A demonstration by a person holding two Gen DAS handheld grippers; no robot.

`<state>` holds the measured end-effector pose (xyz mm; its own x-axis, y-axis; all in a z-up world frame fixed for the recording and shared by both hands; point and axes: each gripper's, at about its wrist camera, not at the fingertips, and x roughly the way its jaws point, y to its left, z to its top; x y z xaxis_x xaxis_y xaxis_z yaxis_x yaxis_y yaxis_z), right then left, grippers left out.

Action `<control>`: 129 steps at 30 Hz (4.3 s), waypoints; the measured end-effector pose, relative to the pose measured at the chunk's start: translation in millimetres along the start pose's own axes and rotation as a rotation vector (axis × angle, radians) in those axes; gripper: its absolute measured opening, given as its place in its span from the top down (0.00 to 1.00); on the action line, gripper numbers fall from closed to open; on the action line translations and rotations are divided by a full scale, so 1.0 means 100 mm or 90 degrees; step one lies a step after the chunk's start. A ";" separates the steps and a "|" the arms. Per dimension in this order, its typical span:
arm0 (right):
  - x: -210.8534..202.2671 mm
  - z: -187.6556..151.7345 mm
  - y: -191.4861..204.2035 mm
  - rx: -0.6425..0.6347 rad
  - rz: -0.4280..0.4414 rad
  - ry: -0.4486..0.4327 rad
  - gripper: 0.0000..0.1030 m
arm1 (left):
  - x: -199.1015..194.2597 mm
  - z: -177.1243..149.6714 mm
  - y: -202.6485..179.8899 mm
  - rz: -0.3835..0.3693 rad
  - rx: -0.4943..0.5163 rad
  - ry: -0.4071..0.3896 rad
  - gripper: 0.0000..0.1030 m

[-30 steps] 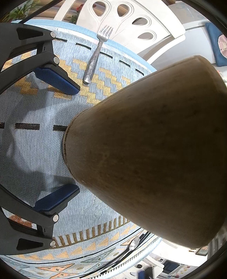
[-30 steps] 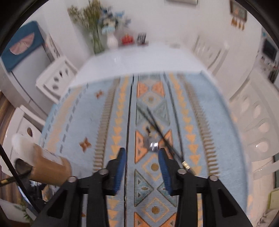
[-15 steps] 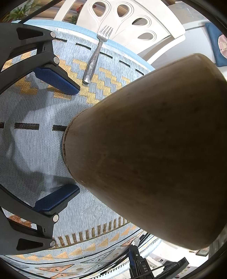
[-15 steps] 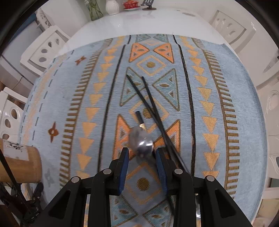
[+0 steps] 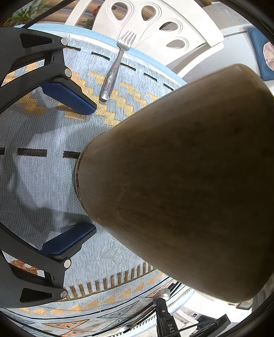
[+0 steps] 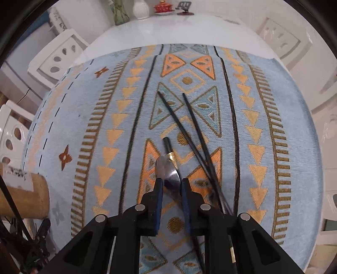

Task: Organize utensils
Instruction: 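Grasp the steel spoon with the right tool, then lift the spoon upright with the right tool above the wooden cup, then lower the spoon into the wooden cup and open the right tool, then move the right tool back to the black chopsticks on the cloth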

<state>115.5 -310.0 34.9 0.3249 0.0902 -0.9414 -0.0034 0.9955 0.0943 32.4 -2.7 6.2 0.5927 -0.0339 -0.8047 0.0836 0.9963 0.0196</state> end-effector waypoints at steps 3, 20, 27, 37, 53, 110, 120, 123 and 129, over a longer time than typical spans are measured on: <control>-0.03 -0.06 0.06 -0.022 -0.006 0.000 0.84 | 0.00 0.00 0.00 0.000 0.000 0.000 0.00; 0.18 0.07 0.22 -0.041 0.004 0.027 0.89 | 0.00 0.00 -0.01 0.000 0.000 0.000 0.00; -0.31 -0.19 0.26 -0.006 0.039 -0.050 0.96 | 0.00 0.00 -0.01 0.000 0.000 0.000 0.00; -1.03 -0.60 0.41 0.050 0.072 -0.152 0.96 | -0.01 0.01 -0.01 -0.001 0.001 0.000 0.00; -2.28 -0.42 1.17 -0.018 0.129 -0.350 0.96 | 0.00 0.01 -0.02 0.000 0.000 0.000 0.00; -2.45 -0.15 1.13 0.052 0.220 -0.323 0.66 | 0.01 0.00 -0.03 0.001 0.000 0.000 0.00; -2.04 -0.19 0.42 0.119 0.120 -0.278 0.54 | 0.01 0.00 -0.03 0.001 0.000 0.000 0.00; -1.72 -0.15 0.22 0.136 0.091 -0.233 0.59 | 0.01 0.00 -0.03 0.001 0.000 0.000 0.00; -1.04 -0.01 -0.08 0.136 0.051 -0.137 0.69 | 0.01 0.00 -0.03 0.001 0.000 0.000 0.00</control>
<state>81.3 -327.3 131.4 0.5241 0.1375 -0.8405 0.1544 0.9552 0.2526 32.4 -5.8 5.6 0.5928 -0.0328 -0.8047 0.0834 0.9963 0.0208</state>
